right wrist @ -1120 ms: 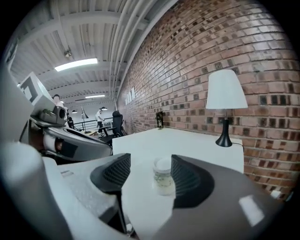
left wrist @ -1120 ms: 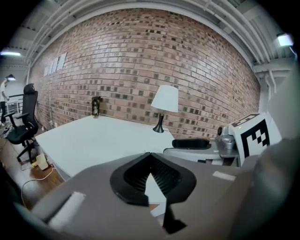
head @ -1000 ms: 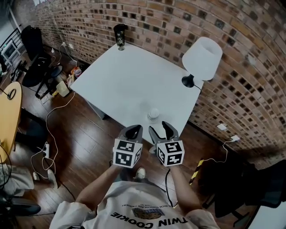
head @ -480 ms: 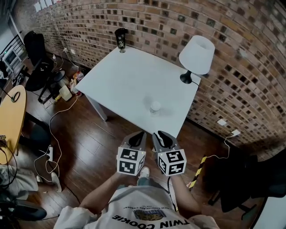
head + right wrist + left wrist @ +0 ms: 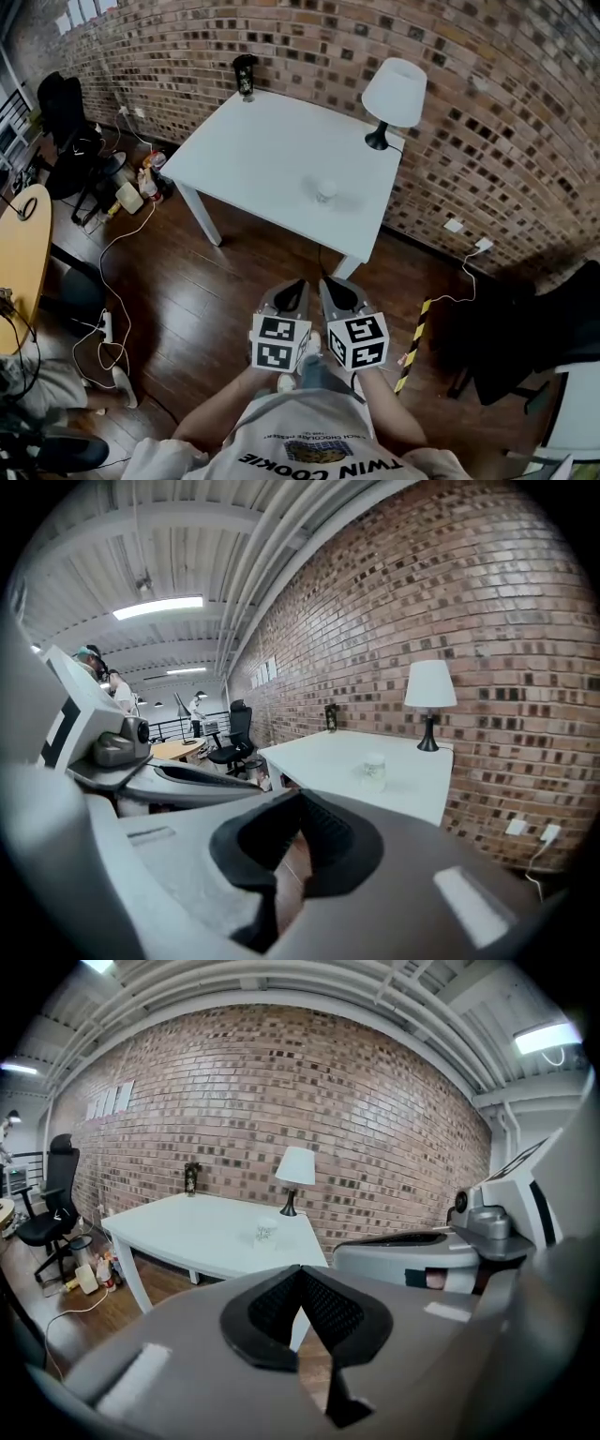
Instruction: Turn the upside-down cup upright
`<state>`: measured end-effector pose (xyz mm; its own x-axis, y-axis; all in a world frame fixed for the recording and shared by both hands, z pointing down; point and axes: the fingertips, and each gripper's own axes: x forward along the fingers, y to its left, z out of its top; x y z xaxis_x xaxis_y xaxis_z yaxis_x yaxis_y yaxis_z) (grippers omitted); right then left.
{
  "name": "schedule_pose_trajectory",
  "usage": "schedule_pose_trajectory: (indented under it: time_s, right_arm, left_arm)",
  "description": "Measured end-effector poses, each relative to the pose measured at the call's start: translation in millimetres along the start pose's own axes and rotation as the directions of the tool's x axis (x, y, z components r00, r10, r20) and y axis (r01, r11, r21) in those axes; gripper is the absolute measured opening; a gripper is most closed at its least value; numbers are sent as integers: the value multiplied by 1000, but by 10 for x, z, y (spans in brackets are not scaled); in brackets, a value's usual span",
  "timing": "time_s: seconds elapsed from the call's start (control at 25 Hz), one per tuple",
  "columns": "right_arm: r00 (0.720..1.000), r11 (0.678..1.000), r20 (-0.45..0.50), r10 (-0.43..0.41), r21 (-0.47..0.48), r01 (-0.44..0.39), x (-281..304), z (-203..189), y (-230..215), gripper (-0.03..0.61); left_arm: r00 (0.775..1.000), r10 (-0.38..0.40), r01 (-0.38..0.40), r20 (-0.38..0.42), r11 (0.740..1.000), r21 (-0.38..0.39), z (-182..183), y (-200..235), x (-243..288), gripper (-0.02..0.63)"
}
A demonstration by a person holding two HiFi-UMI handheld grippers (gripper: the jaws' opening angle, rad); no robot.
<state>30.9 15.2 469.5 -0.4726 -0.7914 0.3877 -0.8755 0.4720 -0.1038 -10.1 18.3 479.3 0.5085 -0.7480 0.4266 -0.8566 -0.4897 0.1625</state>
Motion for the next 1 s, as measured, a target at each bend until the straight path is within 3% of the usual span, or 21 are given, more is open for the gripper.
schedule_pose_trajectory:
  time_s: [0.44, 1.0]
  right_arm:
    - [998, 998, 25, -55, 27, 55, -565, -132, 321, 3]
    - [996, 997, 56, -66, 40, 64, -900, -195, 317, 3]
  left_arm:
    - [997, -74, 73, 21, 997, 10, -152, -375, -488, 3]
    - [997, -72, 71, 20, 997, 26, -205, -672, -611, 3]
